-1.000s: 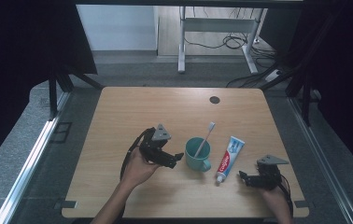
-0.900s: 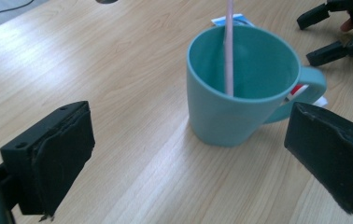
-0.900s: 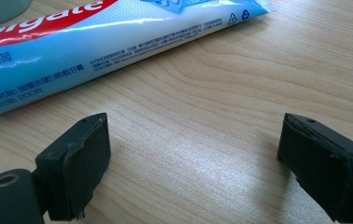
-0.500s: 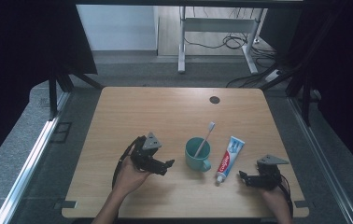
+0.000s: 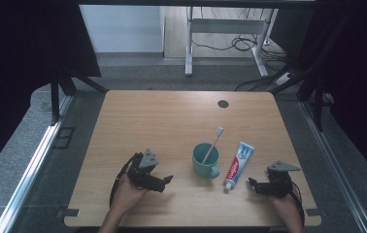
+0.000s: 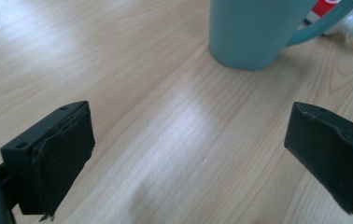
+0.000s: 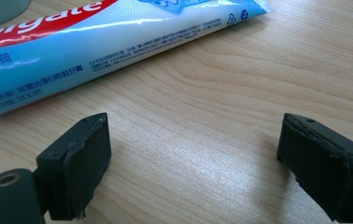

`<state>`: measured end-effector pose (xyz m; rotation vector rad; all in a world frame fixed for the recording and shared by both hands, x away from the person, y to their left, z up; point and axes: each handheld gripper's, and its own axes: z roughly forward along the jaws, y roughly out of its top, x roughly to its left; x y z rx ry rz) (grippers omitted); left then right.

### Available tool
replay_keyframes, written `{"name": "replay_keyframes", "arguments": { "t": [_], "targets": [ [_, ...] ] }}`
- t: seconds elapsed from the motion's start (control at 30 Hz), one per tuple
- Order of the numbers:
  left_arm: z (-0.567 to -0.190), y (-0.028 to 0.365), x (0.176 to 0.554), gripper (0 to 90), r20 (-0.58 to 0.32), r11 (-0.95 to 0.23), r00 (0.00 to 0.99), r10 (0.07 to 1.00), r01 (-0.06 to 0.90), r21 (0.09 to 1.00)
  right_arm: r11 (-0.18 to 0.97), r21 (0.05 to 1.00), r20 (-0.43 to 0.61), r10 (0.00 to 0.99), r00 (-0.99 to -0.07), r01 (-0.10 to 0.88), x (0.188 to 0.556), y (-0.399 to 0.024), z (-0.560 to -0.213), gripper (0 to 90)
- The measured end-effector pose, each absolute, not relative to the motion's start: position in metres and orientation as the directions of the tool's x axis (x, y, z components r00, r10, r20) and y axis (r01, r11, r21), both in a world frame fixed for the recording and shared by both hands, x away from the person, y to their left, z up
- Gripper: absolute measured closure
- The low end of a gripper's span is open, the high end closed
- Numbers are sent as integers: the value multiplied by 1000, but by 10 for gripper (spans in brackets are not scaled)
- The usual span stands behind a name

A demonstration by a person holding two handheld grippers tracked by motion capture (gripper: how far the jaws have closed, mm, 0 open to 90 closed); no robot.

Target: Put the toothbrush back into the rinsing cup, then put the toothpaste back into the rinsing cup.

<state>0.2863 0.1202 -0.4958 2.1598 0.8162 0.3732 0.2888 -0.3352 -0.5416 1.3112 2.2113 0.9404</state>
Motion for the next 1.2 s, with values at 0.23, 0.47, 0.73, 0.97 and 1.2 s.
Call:
{"name": "replay_keyframes", "arguments": {
  "t": [0.23,0.47,0.73,0.97,1.2],
  "targets": [
    [-511,122,282,19,14,-517,749,662,443,733,333,721,-2,878,-479,608,289,-335,-542,95],
    [-526,120,282,17,25,-542,746,665,460,703,338,722,-1,873,-487,604,289,-335,-541,97],
    [-535,117,282,16,26,-557,749,662,469,685,328,732,3,875,-484,597,289,-336,-538,94],
    [-544,119,287,23,-23,-539,736,676,515,667,328,729,13,871,-491,601,289,-337,-535,103],
    [-544,121,287,45,-23,-527,728,686,518,673,315,723,44,867,-497,615,289,-335,-531,108]
  ]
}}
